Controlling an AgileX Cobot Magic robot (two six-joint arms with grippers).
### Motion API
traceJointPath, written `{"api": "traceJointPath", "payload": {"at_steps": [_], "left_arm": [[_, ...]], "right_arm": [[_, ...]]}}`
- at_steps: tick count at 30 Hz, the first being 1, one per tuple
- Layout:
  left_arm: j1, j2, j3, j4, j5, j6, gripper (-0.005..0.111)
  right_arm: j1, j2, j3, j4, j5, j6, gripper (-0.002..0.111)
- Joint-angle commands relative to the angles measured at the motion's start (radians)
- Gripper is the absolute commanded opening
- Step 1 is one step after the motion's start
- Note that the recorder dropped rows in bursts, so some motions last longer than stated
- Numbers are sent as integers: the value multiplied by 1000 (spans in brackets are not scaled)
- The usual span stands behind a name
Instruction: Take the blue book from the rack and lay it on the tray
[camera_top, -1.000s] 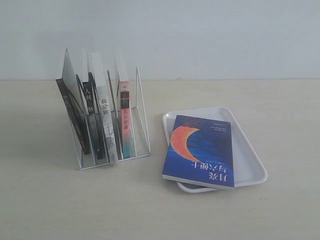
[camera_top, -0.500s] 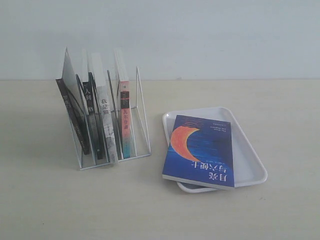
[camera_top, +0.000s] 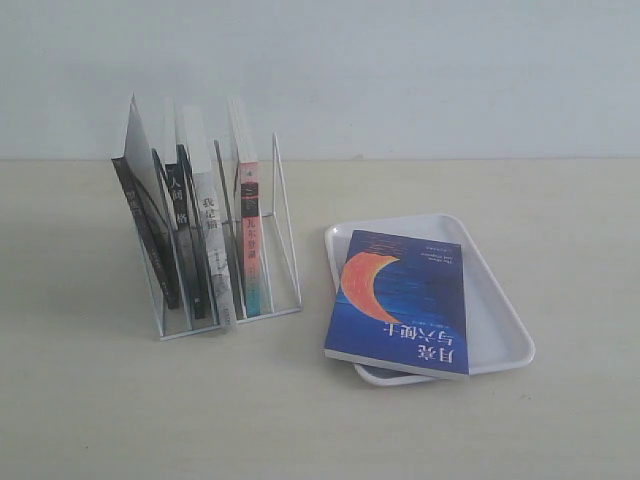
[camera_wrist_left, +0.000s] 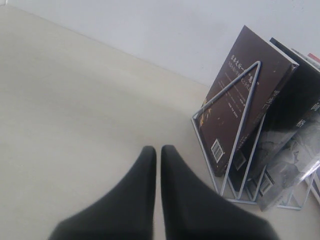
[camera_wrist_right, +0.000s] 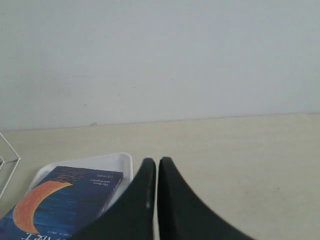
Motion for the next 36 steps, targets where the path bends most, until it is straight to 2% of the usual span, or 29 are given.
{"api": "traceJointPath", "payload": {"at_steps": [1, 3, 14, 17, 22, 31, 36], "left_arm": [[2, -3, 3, -9, -5, 3, 4], [2, -3, 3, -9, -5, 3, 4], [2, -3, 3, -9, -7, 3, 4], [2, -3, 3, -9, -7, 3, 4], [2, -3, 3, -9, -7, 3, 4], [2, -3, 3, -9, -7, 3, 4], [2, -3, 3, -9, -7, 3, 4]], "right_arm": [[-3, -5, 3, -359, -9, 355, 1], [-3, -5, 3, -421, -11, 427, 1], [-3, -103, 38, -420, 15, 383, 1], [-3, -164, 38, -420, 187, 343, 1], [-3, -164, 38, -425, 342, 283, 1], [-5, -164, 38, -428, 342, 282, 1], [-76, -164, 38, -428, 342, 282, 1]]}}
